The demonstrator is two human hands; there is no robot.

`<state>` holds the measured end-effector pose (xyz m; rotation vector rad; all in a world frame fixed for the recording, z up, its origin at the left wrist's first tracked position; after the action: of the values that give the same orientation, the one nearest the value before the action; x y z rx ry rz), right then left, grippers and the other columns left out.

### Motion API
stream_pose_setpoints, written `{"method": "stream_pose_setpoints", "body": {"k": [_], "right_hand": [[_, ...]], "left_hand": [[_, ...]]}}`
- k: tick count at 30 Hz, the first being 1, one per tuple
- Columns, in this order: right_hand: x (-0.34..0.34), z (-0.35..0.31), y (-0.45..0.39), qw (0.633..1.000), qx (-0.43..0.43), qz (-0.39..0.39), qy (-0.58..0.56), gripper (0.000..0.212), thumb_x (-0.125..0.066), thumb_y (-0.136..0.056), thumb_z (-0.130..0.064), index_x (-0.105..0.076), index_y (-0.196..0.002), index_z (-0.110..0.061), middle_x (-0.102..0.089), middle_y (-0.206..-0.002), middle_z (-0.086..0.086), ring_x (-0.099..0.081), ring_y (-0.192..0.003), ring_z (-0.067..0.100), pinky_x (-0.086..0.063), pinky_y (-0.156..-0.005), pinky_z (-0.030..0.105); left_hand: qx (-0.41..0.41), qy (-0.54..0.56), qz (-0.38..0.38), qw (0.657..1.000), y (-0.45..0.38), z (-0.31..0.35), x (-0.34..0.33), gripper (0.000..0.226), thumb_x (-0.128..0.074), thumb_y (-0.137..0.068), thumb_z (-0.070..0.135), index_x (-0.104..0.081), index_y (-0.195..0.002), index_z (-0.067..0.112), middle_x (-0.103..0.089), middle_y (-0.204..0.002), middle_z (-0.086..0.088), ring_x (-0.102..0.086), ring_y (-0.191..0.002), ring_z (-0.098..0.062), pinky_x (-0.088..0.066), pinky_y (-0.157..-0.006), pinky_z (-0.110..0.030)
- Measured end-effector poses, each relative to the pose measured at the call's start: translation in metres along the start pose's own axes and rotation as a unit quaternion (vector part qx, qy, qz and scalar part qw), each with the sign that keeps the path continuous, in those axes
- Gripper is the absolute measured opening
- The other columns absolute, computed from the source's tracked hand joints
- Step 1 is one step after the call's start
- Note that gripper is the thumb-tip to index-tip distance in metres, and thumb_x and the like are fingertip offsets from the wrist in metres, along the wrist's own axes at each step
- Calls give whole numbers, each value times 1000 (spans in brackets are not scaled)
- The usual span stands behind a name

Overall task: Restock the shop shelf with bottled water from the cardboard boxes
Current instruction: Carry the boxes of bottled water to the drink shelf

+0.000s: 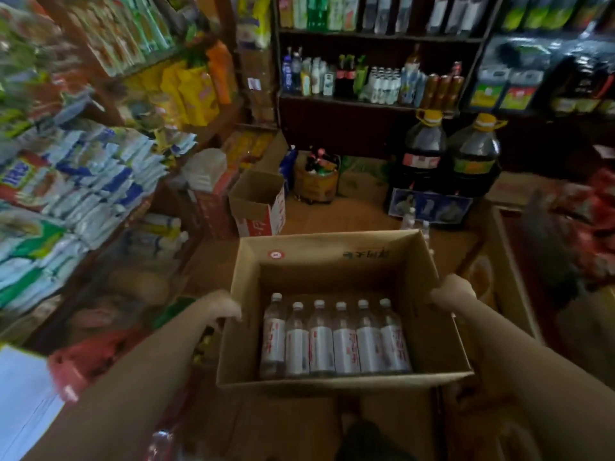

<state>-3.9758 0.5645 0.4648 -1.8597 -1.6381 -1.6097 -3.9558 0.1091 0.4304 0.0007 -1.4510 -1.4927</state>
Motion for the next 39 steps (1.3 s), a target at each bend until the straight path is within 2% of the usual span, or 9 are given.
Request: {"method": "stream_pose_setpoints", "body": {"k": [4, 9, 18, 23, 26, 29, 33, 37, 39], "right_hand": [[5, -96, -106, 998, 43, -19, 39, 17, -60, -87, -14, -54, -72, -11, -60, -72, 7, -60, -69, 22, -55, -64, 33], [4, -232, -212, 989, 99, -22, 112, 19, -64, -84, -11, -52, -70, -8, -56, -70, 10, -60, -70, 26, -52, -58, 35], [-101, -436, -345, 967, 154, -115, 166, 20, -69, -83, -12, -51, -88, -6, -54, -80, 10, -54, -72, 23, -45, -58, 31], [-162, -535, -396, 932, 208, -163, 246, 34, -68, -85, -19, -47, -60, -10, -50, -65, 10, -52, -64, 26, -46, -59, 37], [-202, -589, -410, 905, 243, -204, 285, 22, -64, -89, -21, -52, -77, -8, -57, -88, 13, -58, -84, 28, -43, -61, 32], [-247, -632, -427, 878, 264, -247, 315, 23, -60, -91, -25, -61, -104, -6, -61, -109, 13, -59, -106, 32, -48, -83, 36], [-282, -685, -442, 820, 307, -260, 408, 31, -57, -90, -38, -63, -109, -14, -61, -116, 8, -58, -104, 28, -45, -91, 33], [-312, -719, -463, 794, 306, -246, 465, 24, -49, -97, -34, -57, -97, -11, -49, -84, 2, -37, -60, 13, -30, -49, 20], [-338, -725, -479, 798, 282, -247, 472, 24, -53, -95, -29, -62, -96, -6, -52, -76, 3, -45, -60, 15, -34, -49, 20]], "left_hand": [[39, 109, 7, 993, -66, 27, 38, 26, -66, -82, 5, -64, -107, -2, -68, -107, -15, -66, -95, -26, -57, -80, -40], [95, 219, 18, 971, -127, 43, 90, 26, -62, -85, 6, -56, -111, 6, -61, -96, -7, -60, -78, -19, -55, -53, -28], [181, 286, 55, 939, -261, 19, 155, 30, -56, -90, 10, -58, -119, 0, -63, -104, -15, -64, -103, -30, -56, -86, -38], [237, 315, 69, 916, -302, 1, 183, 22, -54, -91, 14, -58, -109, 2, -64, -110, -18, -63, -104, -33, -54, -89, -40], [290, 349, 76, 888, -317, -16, 190, 15, -57, -88, 10, -61, -96, -2, -65, -92, -19, -66, -88, -32, -55, -82, -41], [324, 364, 86, 869, -335, -27, 191, 23, -60, -85, 10, -65, -102, -5, -68, -97, -23, -68, -89, -33, -56, -77, -39], [375, 344, 72, 858, -350, -24, 183, 31, -59, -86, 12, -63, -111, -5, -67, -106, -23, -66, -97, -33, -54, -81, -37], [410, 359, 58, 836, -376, -23, 180, 32, -59, -87, 18, -62, -112, -2, -66, -109, -23, -65, -100, -33, -51, -80, -34], [419, 373, 46, 827, -395, -26, 172, 31, -59, -88, 20, -63, -110, -1, -66, -108, -23, -65, -99, -33, -52, -80, -35]]}}
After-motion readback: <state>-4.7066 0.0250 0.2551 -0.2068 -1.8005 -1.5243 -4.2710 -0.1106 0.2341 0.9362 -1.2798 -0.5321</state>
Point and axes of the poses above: each hand's wrist, its own y-axis away from the middle knuckle, its own x-axis out of the back of the hand, z = x × y, the point moved 7 cm from there along -y, towards the middle knuckle
